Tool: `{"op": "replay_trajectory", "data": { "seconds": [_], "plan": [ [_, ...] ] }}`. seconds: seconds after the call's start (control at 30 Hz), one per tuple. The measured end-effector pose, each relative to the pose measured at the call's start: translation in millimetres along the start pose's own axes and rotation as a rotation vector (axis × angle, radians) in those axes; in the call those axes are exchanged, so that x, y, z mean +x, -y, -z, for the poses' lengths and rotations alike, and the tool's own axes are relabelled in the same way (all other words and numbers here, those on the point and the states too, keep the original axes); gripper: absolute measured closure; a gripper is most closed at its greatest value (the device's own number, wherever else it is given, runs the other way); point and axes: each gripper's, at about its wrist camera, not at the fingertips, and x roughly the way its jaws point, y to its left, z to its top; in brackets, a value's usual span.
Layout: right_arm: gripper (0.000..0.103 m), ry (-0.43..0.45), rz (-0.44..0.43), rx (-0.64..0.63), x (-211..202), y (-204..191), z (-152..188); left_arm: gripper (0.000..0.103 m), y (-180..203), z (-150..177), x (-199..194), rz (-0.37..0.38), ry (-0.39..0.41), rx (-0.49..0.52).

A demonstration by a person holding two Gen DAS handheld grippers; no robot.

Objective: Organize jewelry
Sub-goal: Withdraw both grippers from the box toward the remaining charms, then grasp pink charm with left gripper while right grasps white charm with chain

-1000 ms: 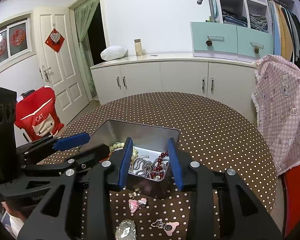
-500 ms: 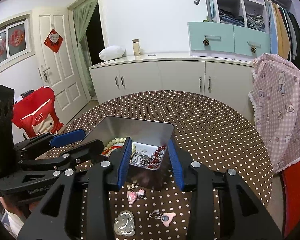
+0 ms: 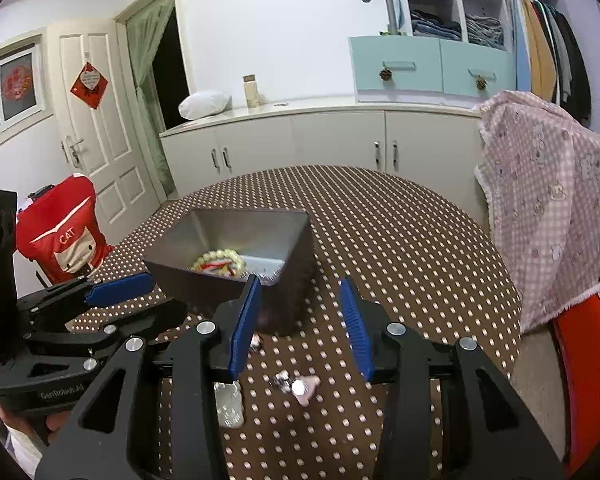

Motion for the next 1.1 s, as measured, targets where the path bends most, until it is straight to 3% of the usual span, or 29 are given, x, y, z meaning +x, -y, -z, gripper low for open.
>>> {"op": "replay_trajectory", "data": {
  "seconds": [0.2,0.33,0.67,0.9,1.1],
  "plan": [
    [0.064,-0.038,0.010,-0.001,2,0,15,0.048,11,9,16,0.033,-0.068,0.012],
    [0.064,-0.057,0.017,-0.009,4,0,21,0.065,14,8,31,0.045,-0.122,0.011],
    [0.064,-0.090,0.018,0.022,7,14,35,0.071,15,14,64,0.006,-0.229,0.001],
    [0.063,-0.116,0.002,0.021,10,11,45,0.086,15,13,69,-0.043,-0.222,0.014],
    [0.064,-0.122,-0.012,-0.017,10,1,47,0.087,13,13,67,-0.032,-0.221,-0.001]
  ]
}}
